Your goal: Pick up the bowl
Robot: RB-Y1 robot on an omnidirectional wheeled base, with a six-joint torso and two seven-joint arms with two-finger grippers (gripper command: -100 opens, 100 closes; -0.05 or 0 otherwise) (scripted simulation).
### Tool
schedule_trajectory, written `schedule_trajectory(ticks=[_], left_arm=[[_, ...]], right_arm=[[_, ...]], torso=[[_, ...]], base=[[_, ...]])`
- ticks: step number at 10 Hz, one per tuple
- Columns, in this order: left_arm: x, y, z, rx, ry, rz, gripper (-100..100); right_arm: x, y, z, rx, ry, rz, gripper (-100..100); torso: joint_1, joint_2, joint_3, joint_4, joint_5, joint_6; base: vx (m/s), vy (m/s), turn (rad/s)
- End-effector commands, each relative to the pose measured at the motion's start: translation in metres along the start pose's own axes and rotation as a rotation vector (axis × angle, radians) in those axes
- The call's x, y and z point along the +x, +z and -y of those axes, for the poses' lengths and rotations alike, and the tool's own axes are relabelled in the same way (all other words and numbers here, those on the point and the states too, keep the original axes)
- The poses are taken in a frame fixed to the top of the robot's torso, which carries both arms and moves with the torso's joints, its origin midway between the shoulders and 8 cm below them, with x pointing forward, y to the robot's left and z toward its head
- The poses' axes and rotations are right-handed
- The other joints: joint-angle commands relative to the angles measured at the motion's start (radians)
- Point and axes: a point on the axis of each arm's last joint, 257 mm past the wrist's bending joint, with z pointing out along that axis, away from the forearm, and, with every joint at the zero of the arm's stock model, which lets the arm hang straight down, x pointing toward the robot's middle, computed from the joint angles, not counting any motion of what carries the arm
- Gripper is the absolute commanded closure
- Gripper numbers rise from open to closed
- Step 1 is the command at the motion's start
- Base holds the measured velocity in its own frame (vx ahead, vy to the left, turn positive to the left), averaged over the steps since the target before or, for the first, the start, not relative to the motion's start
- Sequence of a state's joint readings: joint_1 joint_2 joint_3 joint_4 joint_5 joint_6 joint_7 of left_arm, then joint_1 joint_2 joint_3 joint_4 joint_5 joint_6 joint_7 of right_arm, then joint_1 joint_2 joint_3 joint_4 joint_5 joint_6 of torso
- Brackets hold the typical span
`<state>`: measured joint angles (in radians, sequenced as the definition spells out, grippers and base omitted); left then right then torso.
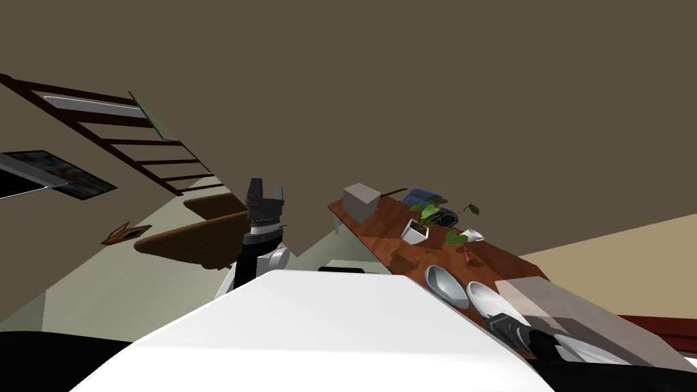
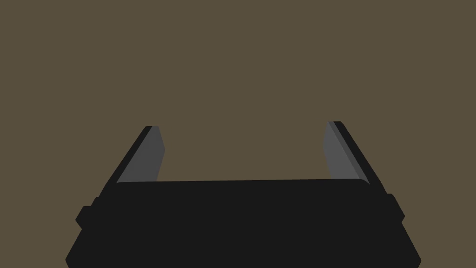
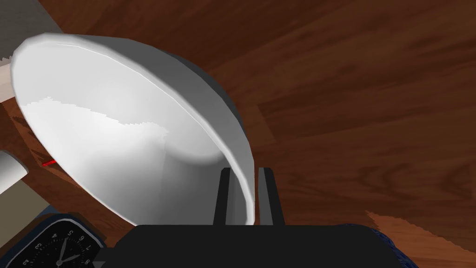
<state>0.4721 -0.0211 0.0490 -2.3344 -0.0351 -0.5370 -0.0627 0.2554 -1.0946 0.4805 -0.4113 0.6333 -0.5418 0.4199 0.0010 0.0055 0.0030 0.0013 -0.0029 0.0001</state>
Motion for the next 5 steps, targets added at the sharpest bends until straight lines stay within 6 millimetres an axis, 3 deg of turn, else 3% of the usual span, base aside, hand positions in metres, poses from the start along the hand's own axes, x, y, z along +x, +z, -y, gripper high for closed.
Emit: schedule_trajectory(ticks=[1, 3, 5], left_arm=[[0.000, 0.000, 0.000, 0.000, 0.000, 0.000, 0], [0.000, 0.000, 0.000, 0.000, 0.000, 0.000, 0], [0.000, 0.000, 0.000, 0.000, 0.000, 0.000, 0]], right_arm=[[0.001, -0.003, 0.006, 0.012, 0.013, 0.004, 100], [-0.002, -0.003, 0.008, 0.016, 0.031, 0.014, 100], [0.003, -0.008, 0.019, 0.038, 0.040, 0.012, 100]], torso=[[0.000, 0.000, 0.000, 0.000, 0.000, 0.000], [0.000, -0.001, 0.000, 0.000, 0.001, 0.001], [0.001, -0.001, 0.000, 0.000, 0.001, 0.000]], base=[[-0.038, 0.027, 0.069], [-0.008, 0.009, -0.011], [-0.030, 0.024, 0.099]])
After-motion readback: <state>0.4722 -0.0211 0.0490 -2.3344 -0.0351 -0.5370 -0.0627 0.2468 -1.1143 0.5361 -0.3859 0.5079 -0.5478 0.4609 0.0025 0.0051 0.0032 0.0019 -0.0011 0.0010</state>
